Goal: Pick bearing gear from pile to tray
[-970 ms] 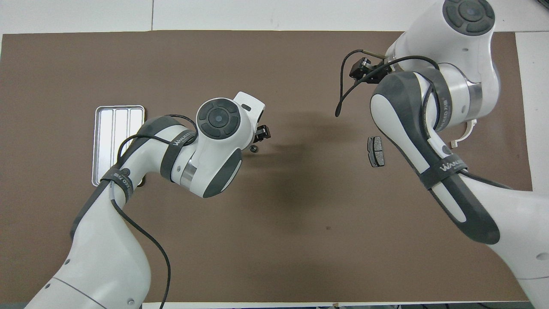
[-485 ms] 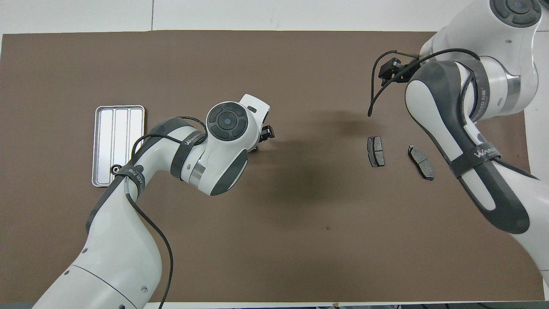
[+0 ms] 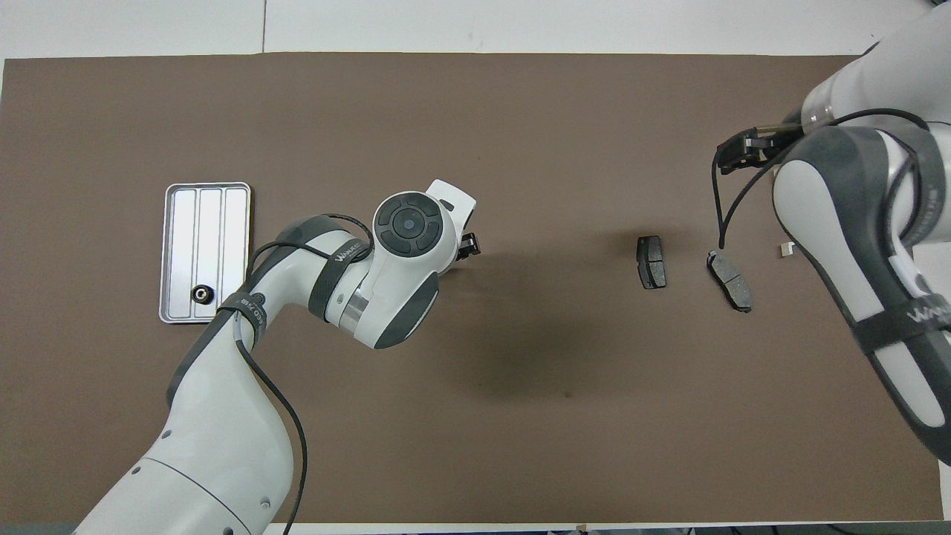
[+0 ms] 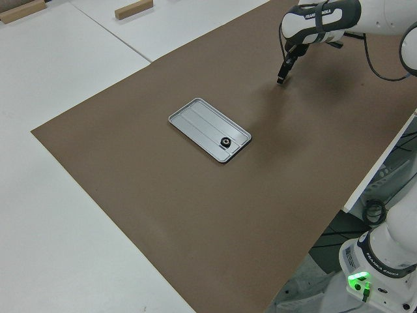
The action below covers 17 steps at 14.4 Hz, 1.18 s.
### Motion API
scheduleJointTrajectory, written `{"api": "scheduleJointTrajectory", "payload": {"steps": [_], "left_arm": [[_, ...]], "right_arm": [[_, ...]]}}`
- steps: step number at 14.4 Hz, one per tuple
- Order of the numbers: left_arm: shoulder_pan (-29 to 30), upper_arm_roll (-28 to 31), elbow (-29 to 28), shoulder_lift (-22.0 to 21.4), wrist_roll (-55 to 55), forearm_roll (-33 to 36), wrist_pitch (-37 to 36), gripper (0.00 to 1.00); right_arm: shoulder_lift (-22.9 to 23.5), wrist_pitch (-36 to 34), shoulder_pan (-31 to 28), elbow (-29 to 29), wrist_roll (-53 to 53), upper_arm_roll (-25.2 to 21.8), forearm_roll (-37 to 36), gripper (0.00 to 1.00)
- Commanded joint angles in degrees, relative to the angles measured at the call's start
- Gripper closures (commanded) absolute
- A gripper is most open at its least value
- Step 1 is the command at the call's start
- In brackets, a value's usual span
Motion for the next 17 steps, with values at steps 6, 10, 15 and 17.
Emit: {"api": "scheduleJointTrajectory", "payload": {"steps": [6,10,15,17], "left_arm": [[-1.0,0.8,-1.2,-0.4,-2.1,1.4,2.2,0.9],[-0.8,1.0,-1.5,-0.5,-2.6,1.3,2.4,1.0],[6.2,4.2,5.8,-4.8,9.7,1.8,-11.3,1.0],[13.5,3.9,5.1,-9.6,19.4,0.2,-14.2,1.0]], "right_arm": [[-16.7,-14.0,3.5,-6.5,-0.7,-1.6,1.1,0.0],[-16.7,-17.8,4.0,-4.0,1.4,-1.0,1.2,0.0],[-17.0,-21.5,3.8,-2.4,2.2,-0.9,3.3,0.0],[-17.0,-21.4,4.0,-1.7,3.4,-1.0,4.6,0.0]]}}
